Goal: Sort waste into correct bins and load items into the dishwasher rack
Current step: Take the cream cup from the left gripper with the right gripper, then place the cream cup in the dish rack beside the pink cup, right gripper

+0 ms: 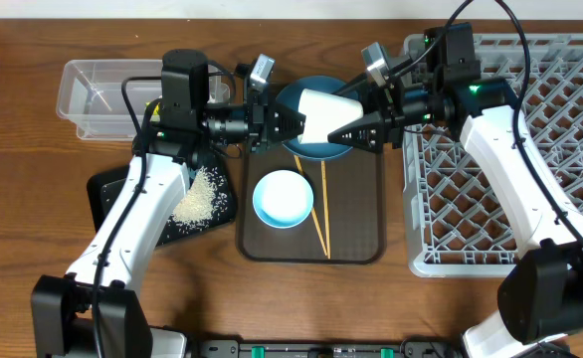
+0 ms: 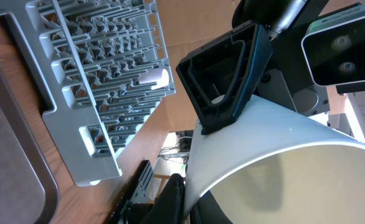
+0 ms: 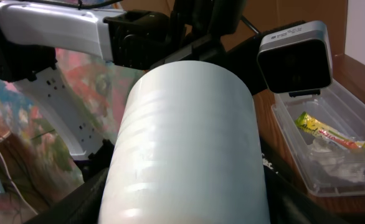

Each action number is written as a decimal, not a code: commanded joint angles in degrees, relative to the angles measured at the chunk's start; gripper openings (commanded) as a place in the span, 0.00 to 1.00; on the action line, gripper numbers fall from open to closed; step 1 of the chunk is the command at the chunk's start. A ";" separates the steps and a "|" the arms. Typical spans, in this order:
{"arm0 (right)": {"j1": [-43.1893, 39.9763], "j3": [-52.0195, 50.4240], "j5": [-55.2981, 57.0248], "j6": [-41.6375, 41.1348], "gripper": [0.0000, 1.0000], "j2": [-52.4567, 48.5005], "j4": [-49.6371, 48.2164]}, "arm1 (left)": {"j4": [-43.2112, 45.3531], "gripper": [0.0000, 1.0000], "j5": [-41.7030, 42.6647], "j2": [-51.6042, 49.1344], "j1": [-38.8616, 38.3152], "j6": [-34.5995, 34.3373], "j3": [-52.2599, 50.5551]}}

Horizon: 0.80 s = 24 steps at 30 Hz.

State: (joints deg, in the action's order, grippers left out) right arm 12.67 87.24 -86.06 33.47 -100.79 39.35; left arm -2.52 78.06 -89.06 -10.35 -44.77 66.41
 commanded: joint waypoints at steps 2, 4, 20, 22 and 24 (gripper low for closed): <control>0.55 -0.26 -3.26 0.87 0.59 0.39 0.07 | 0.31 0.06 -0.11 -0.66 -0.02 -0.13 0.96; 0.55 -0.26 -3.26 0.85 0.56 0.39 0.09 | 0.28 0.06 -0.50 -0.66 -0.02 -0.11 0.96; -0.04 -0.24 25.40 -18.43 0.30 0.42 5.31 | -22.86 0.29 -30.67 -0.63 0.07 23.39 0.94; -0.87 -0.15 30.75 -19.37 0.27 0.76 8.35 | -27.52 0.29 -36.79 -0.61 0.50 25.97 0.94; -2.38 0.35 35.91 -19.34 0.26 1.51 12.70 | -30.67 0.29 -38.93 -0.39 1.55 28.17 0.94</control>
State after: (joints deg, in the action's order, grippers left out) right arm 12.25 87.22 -60.86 17.37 -100.75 49.69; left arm -31.29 50.13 -89.17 -10.04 -23.99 66.83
